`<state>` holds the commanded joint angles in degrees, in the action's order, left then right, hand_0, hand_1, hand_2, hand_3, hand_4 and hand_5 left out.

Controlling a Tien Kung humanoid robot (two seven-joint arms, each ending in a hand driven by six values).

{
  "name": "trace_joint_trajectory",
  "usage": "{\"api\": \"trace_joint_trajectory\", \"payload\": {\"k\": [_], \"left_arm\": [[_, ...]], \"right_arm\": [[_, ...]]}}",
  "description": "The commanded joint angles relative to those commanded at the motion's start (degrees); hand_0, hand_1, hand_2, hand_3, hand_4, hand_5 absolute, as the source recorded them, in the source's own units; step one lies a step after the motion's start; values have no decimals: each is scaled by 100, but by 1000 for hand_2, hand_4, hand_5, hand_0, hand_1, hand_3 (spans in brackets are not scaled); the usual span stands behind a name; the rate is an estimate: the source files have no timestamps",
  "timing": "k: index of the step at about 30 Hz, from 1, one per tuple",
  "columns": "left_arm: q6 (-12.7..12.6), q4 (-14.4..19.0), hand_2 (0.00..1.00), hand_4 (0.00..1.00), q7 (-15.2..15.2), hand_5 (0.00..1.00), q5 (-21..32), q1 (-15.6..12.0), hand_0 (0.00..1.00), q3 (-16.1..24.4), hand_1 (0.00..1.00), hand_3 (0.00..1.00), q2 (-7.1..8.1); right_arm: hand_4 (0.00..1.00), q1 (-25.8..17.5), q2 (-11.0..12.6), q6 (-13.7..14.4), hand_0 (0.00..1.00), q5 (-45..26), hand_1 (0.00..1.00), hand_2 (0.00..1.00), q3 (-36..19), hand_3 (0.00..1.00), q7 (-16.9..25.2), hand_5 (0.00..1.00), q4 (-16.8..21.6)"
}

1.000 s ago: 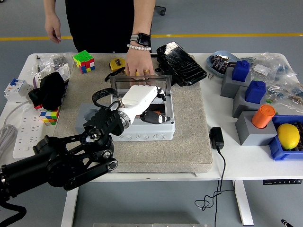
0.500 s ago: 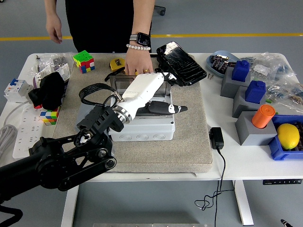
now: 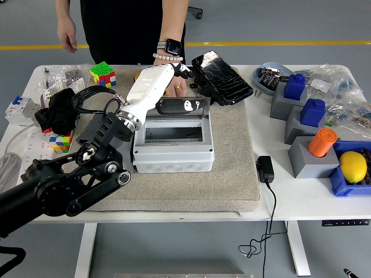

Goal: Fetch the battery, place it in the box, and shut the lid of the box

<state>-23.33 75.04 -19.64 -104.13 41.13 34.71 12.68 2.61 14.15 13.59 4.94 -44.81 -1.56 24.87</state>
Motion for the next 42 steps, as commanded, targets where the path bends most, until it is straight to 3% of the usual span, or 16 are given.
{"api": "trace_joint_trajectory", "payload": {"k": [1, 6, 7, 12, 19, 23, 35, 38, 42], "left_arm": [[133, 35, 564, 998, -130, 605, -9, 5, 504, 31, 579, 650, 23], [858, 314, 564, 998, -764, 605, -78, 6, 504, 168, 579, 650, 124], [945, 355, 495, 998, -834, 618, -86, 3, 346, 181, 497, 605, 134], [1632, 756, 495, 998, -1372, 618, -35, -35, 346, 254, 497, 605, 221], [1964, 1044, 457, 998, -1640, 631, 57, -112, 334, 276, 460, 582, 281], [1971, 1132, 457, 998, -1636, 631, 187, -167, 334, 214, 460, 582, 291], [1829, 907, 465, 998, -1439, 647, 426, -314, 338, 38, 462, 592, 244], [1504, 1021, 464, 998, -1151, 656, 463, -394, 340, 184, 465, 595, 275], [689, 1100, 464, 998, -377, 656, 969, -579, 340, 464, 465, 595, 302]], "right_arm": [[830, 0, 0, 0, 574, 1, 640, 633, -3, 528, -1, 384, 0], [830, 2, 3, 5, 574, 11, 640, 633, -26, 528, 2, 384, 4], [829, 2, 4, 5, 573, 11, 642, 633, -26, 528, 2, 383, 4], [829, -4, 1, 2, 573, 10, 642, 633, -25, 528, 2, 383, 4], [828, -11, 2, 1, 574, 7, 642, 631, -17, 527, 5, 382, 4], [828, -11, -1, -3, 574, 0, 642, 631, -10, 527, 4, 382, 1], [828, 0, -4, -1, 575, -8, 640, 631, -3, 527, 11, 381, -4], [827, -5, 1, -2, 575, -11, 640, 631, 4, 527, 9, 381, -6], [827, -4, 4, -2, 575, -9, 640, 631, 11, 527, 8, 381, -8]]}}
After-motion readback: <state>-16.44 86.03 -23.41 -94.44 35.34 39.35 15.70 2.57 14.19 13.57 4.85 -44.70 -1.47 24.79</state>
